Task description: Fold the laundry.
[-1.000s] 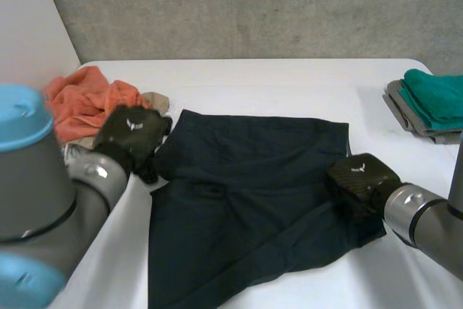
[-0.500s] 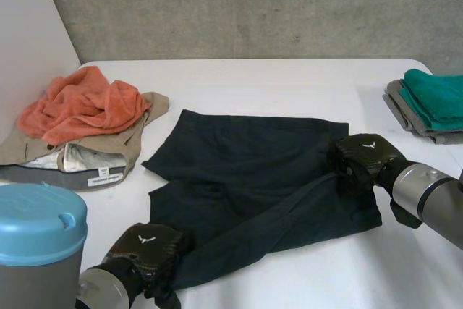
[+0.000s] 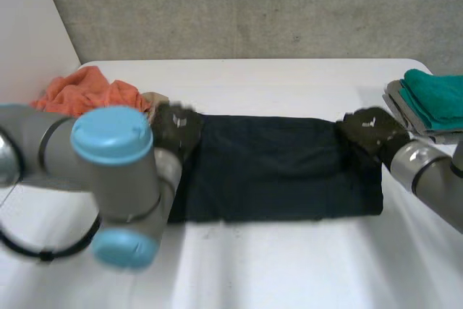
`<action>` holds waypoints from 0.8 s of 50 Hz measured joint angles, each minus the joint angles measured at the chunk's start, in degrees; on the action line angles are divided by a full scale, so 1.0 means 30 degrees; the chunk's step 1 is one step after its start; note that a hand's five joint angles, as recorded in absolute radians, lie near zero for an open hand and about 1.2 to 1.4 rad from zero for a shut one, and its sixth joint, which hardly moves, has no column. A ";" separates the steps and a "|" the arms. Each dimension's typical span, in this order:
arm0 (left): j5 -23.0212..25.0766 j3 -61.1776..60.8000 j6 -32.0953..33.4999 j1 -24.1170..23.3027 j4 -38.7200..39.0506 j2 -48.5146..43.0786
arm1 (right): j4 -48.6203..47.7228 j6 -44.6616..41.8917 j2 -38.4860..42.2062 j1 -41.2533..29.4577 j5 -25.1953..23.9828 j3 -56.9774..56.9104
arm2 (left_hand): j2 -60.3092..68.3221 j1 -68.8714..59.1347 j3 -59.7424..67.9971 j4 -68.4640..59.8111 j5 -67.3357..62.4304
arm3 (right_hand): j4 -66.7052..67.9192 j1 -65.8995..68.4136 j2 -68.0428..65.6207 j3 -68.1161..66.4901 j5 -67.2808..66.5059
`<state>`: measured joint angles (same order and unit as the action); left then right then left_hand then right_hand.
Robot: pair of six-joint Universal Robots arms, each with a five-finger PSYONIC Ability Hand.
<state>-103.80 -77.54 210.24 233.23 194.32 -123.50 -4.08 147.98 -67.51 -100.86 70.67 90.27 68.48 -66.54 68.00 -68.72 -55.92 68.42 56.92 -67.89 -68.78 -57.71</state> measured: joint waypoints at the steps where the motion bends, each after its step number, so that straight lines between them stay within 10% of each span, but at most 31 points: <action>1: 0.0123 0.0781 0.0624 0.0242 0.0445 -0.0609 | -0.0237 -0.0085 0.0389 -0.0053 0.0293 -0.0518 | 0.0000 0.0000 0.0000 -0.0002 0.0000 | 0.0000 0.0000 0.0000 0.0000 0.0000; 15: 0.3546 1.2028 0.3316 0.2300 0.2520 -0.9871 | -0.5958 -0.0366 0.7682 -0.1436 0.2293 -0.7904 | 0.0035 0.0000 0.0017 -0.0005 -0.0002 | 0.0002 0.0000 -0.0002 0.0000 -0.0002; 19: 0.4004 1.3391 0.3070 0.2307 0.3624 -1.1295 | -0.7927 -0.0540 1.0203 -0.1596 0.2455 -0.9707 | -1.7072 1.7969 -1.6785 1.7194 1.6425 | -1.7193 -1.4736 1.7467 1.7489 1.6594; 28: 0.3969 0.8330 0.2757 0.1540 0.7592 -0.7835 | -0.5847 -0.0566 0.8473 -0.1753 0.4123 -0.8873 | -1.8870 1.8439 -1.8563 1.9012 1.7704 | -1.8236 -1.5078 1.8348 1.8789 1.7867; 40: 0.3529 -0.1412 -0.0736 0.1025 0.8163 -0.0195 | 0.2464 0.2977 0.2641 -0.0336 0.1848 -0.3700 | -1.8871 1.8439 -1.8563 1.9012 1.7705 | -1.3460 -1.0996 1.3335 1.3622 1.3311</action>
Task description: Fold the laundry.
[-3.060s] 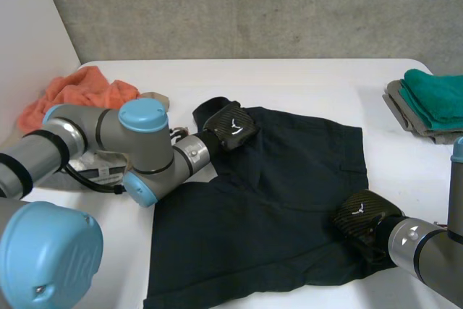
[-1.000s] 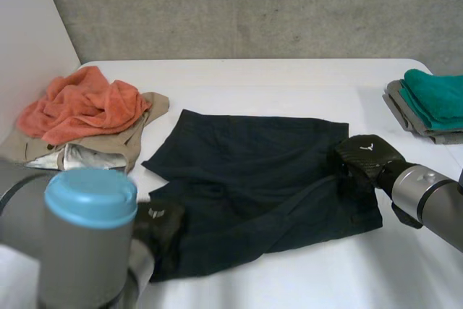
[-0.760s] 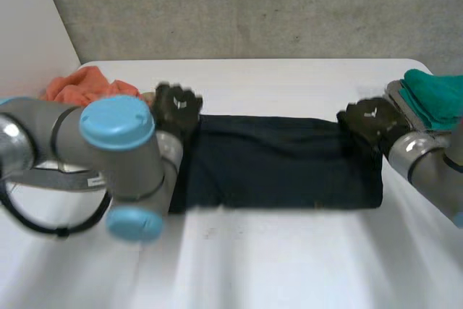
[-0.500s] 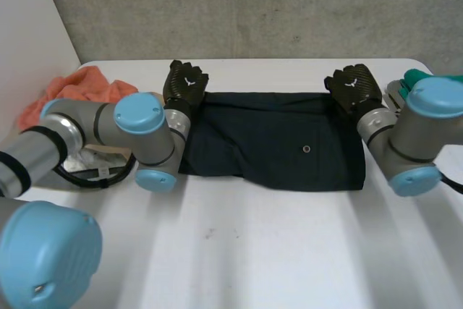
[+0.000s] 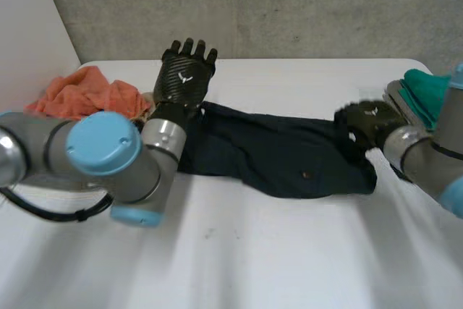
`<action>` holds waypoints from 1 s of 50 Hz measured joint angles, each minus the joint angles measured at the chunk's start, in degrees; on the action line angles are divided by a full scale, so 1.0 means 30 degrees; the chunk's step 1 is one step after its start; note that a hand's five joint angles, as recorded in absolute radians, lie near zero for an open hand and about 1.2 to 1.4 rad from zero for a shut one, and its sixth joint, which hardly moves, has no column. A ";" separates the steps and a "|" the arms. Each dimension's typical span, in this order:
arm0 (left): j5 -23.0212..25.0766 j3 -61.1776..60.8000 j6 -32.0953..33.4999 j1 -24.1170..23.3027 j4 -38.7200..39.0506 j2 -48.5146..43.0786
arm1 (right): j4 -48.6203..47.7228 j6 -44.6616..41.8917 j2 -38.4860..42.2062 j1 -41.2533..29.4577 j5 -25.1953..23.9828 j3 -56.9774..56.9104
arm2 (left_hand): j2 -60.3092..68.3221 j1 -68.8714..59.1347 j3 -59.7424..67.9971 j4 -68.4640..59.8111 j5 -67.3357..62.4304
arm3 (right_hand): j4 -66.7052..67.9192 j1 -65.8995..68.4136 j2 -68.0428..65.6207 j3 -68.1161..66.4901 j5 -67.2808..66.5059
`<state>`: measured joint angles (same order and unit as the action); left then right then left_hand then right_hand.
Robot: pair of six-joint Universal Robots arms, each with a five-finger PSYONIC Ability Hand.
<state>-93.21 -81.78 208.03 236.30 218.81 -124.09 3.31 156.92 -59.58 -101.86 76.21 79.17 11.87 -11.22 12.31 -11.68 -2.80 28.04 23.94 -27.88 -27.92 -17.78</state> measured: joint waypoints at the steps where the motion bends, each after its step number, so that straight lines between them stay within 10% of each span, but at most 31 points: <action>1: -0.0072 -0.0520 -0.0311 -0.0016 -0.0042 0.0395 | 0.0259 0.0154 -0.0089 0.0129 -0.0095 0.0262 | 0.0000 0.0000 0.0000 0.0000 -0.0002 | 0.0157 0.0078 -0.0114 -0.0146 -0.0124; 22: -0.0335 -0.1169 -0.2200 0.0005 -0.1272 0.1324 | -0.2129 0.0728 -0.0333 0.0371 -0.0111 -0.0077 | 0.0038 -0.0066 0.0018 -0.0053 -0.0002 | -0.0783 -0.0270 0.0546 0.0645 0.0752; 33: 0.4459 0.7671 -0.2160 0.1509 -1.0067 -0.3397 | 0.2238 0.1781 0.0520 0.0472 -0.0846 -0.2899 | 0.0884 -0.1151 0.0687 -0.0989 -0.0067 | -0.0766 -0.0270 0.0546 0.0644 0.0745; 44: 0.6225 1.3905 -0.2112 0.2229 -1.2754 -0.7939 | 0.3348 0.2026 0.2980 0.0533 -0.1518 -0.5176 | 0.2933 -0.3255 0.2760 -0.3040 -0.2744 | -0.0467 -0.0066 0.0262 0.0342 0.0111; 50: 0.6776 1.6260 -0.2105 0.2232 -1.2982 -0.9770 | 0.3734 0.1916 0.4160 0.0492 -0.1679 -0.6177 | 0.6809 -0.7373 0.6662 -0.6938 -0.6487 | 0.9162 0.7929 -0.9362 -0.9235 -0.8675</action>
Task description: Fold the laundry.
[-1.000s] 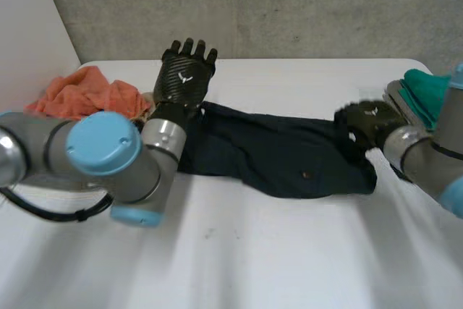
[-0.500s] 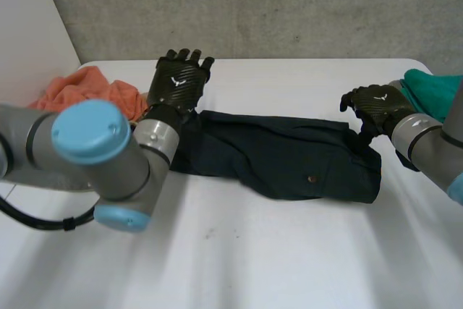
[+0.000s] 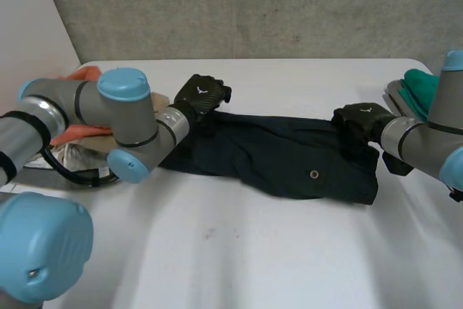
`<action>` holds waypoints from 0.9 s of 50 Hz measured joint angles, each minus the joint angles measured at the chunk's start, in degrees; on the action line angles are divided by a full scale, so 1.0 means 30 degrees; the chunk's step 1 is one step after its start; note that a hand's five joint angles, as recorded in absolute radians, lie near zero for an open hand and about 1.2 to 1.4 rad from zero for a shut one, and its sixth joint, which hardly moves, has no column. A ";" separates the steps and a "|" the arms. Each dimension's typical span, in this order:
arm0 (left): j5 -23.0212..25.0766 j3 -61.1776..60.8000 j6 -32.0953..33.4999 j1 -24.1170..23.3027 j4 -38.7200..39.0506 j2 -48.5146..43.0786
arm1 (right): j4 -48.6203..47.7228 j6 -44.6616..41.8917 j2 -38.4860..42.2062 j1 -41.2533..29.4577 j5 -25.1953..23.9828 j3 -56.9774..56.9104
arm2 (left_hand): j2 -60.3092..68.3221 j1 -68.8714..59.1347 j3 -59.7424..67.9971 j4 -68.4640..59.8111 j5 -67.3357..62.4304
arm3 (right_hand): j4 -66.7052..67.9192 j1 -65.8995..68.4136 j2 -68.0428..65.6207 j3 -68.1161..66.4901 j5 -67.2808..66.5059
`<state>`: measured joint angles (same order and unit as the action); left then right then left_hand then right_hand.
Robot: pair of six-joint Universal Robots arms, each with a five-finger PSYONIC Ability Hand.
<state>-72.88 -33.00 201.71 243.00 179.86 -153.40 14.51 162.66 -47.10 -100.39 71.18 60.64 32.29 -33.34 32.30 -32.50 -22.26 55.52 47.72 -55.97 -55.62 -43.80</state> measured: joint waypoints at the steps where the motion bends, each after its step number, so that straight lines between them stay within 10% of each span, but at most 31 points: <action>1: 0.0050 0.0391 0.0000 -0.0004 -0.0006 -0.0278 | -0.0012 -0.0018 0.0107 -0.0018 -0.0013 -0.0138 | 0.0516 -0.0462 0.0494 -0.0458 -0.0436 | 0.2206 0.1555 -0.2298 -0.2217 -0.2176; 10: -0.0165 0.1942 0.0124 -0.0064 0.0006 -0.1488 | -0.3133 -0.0066 0.0401 -0.0192 -0.0031 -0.1144 | 0.4201 -0.3995 0.4178 -0.4105 -0.3958 | 0.4210 0.2678 -0.3725 -0.3824 -0.4170; 24: -0.4955 -0.5129 0.4806 -0.0374 0.0405 0.2755 | -0.8558 -0.0177 0.4396 -0.0791 0.0002 -0.4949 | -0.5535 0.6023 -0.5518 0.5689 0.5443 | 0.3861 0.2214 -0.3369 -0.3566 -0.3839; 31: -0.6355 -0.7413 0.6355 -0.1009 0.1467 0.3975 | -0.8109 -0.0522 0.6090 -0.0947 0.0220 -0.6388 | -0.6430 0.6619 -0.6259 0.6552 0.6320 | -1.2777 -1.1129 1.3239 1.2870 1.1957; 45: -0.7463 -0.8490 0.6540 -0.1452 0.2824 0.5415 | -0.6029 -0.1477 0.2867 -0.0947 0.3121 -0.5644 | -0.6470 0.6619 -0.6304 0.6586 0.6322 | -1.3984 -1.2040 1.4391 1.4426 1.3265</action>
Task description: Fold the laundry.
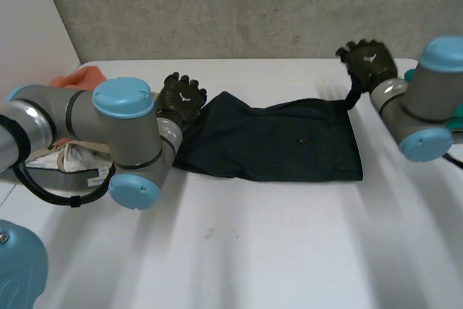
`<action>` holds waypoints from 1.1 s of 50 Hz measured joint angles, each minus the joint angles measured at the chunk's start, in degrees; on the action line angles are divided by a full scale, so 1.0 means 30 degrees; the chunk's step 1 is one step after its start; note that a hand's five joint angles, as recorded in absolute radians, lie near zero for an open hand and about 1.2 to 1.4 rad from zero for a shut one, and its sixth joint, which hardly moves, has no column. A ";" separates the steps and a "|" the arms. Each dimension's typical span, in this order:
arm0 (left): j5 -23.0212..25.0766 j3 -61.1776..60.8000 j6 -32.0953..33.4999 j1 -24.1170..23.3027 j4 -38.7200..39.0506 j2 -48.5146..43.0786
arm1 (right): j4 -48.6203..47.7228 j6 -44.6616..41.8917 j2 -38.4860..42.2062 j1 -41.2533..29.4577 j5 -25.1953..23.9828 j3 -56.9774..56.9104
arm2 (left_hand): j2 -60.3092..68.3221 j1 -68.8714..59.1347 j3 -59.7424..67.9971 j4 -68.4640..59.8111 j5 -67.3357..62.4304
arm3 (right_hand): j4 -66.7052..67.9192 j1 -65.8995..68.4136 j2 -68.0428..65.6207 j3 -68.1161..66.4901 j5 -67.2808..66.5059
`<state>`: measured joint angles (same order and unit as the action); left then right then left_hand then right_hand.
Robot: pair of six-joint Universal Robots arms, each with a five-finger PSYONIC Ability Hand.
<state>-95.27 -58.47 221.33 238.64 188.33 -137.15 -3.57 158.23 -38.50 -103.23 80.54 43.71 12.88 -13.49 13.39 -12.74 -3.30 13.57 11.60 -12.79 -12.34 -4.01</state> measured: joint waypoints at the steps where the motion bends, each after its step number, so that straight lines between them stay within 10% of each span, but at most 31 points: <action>1: -0.0052 -0.0122 -0.0013 -0.0044 0.0000 0.0103 | 0.0082 0.0000 -0.0220 0.0002 0.0007 0.0118 | 0.0000 0.0000 0.0000 0.0000 0.0000 | 0.0000 0.0000 -0.0002 0.0000 0.0000; 16: -0.0348 -0.4344 -0.3494 -0.0418 0.0854 0.4847 | 0.4203 -0.0567 -0.9240 0.1003 -0.1853 1.0546 | 0.0000 0.0000 -0.0002 0.0000 0.0000 | 0.2045 0.1790 -0.2184 -0.2521 -0.1857; 27: 0.1699 -0.7927 -0.7712 -0.0028 0.2504 0.7332 | -0.0217 -0.0970 -0.6993 0.1222 -0.2889 1.4586 | 0.0000 0.0000 0.0000 0.0000 0.0002 | 0.3293 0.2916 -0.3395 -0.3731 -0.2985; 41: 0.2074 -0.9459 -0.7862 0.0125 0.2992 0.7984 | -0.2654 -0.1250 -0.3700 0.1161 -0.2808 1.2637 | 0.0000 0.0000 0.0000 0.0000 0.0000 | 1.1945 1.0085 -1.2632 -1.2729 -1.0736; 55: 0.2029 -1.0123 -0.7850 0.0181 0.2962 0.8983 | -0.2216 -0.1861 -0.6471 0.2277 -0.1975 1.4408 | 0.0000 0.0000 0.0000 -0.0003 0.0000 | 1.8194 1.3836 -1.8191 -1.7797 -1.6942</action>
<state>-89.18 -88.84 197.78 239.18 197.22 -110.20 -10.22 152.65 -57.92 -96.40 74.62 86.93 12.88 -13.49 13.39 -12.75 -3.30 68.15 53.11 -67.37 -65.73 -54.83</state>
